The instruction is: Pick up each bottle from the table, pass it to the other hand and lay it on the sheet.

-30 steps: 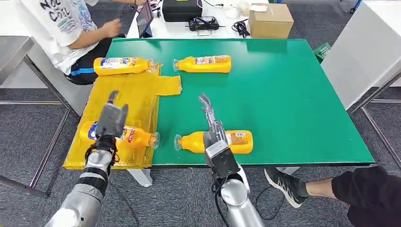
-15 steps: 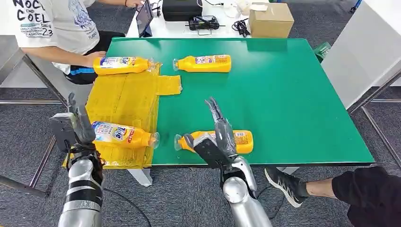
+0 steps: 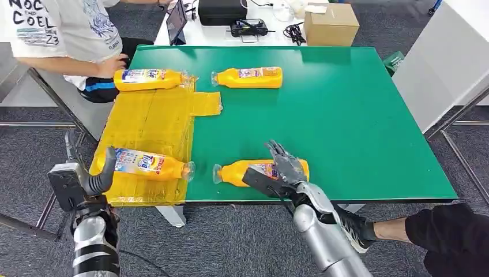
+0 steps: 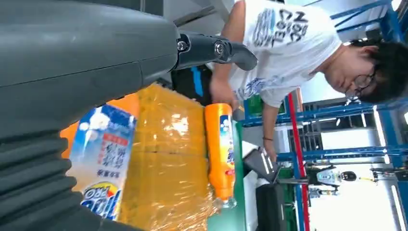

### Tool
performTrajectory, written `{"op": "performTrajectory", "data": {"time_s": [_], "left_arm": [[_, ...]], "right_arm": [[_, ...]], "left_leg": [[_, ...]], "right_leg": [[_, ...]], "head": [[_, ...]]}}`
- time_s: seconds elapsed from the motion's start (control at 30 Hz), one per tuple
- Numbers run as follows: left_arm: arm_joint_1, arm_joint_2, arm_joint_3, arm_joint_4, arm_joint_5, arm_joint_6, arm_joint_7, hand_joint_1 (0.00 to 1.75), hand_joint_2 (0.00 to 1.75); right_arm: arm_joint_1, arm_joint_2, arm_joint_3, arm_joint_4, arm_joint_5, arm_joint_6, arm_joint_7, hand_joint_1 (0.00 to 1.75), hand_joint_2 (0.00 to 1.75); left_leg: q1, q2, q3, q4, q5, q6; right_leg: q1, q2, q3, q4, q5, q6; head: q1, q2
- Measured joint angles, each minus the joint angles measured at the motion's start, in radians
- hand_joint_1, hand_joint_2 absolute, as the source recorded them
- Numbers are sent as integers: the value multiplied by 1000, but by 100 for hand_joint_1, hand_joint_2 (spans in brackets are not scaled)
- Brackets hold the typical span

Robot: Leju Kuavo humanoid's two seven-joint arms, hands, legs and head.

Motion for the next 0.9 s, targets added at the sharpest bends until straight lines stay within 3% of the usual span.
{"op": "performTrajectory", "data": {"time_s": [0.43,0.7,0.73,0.77,0.9], "left_arm": [[10,-4,-26,30,10,-18,3,0,175],[2,-4,-43,64,17,-27,2,0,175],[2,-4,-45,68,18,-31,2,0,175],[1,-4,-46,71,18,-33,2,0,175],[-5,-4,-55,90,19,-35,2,0,175]], "right_arm": [[-83,-165,107,63,-71,130,-3,0,175],[-167,-214,199,151,-89,190,-3,0,175],[-177,-218,209,163,-91,194,-4,35,175],[-185,-219,218,172,-93,197,-7,54,175],[-216,-223,261,223,-109,199,-21,54,175]], "left_leg": [[0,0,0,0,0,0],[0,0,0,0,0,0],[0,0,0,0,0,0],[0,1,0,0,0,0],[0,1,1,0,0,0]], "right_leg": [[0,0,0,0,0,0],[0,0,0,0,0,0],[0,0,0,0,0,0],[0,0,0,0,0,0],[0,1,0,0,0,0]], "head": [[0,0],[0,0],[-1,0],[0,0],[0,0]]}}
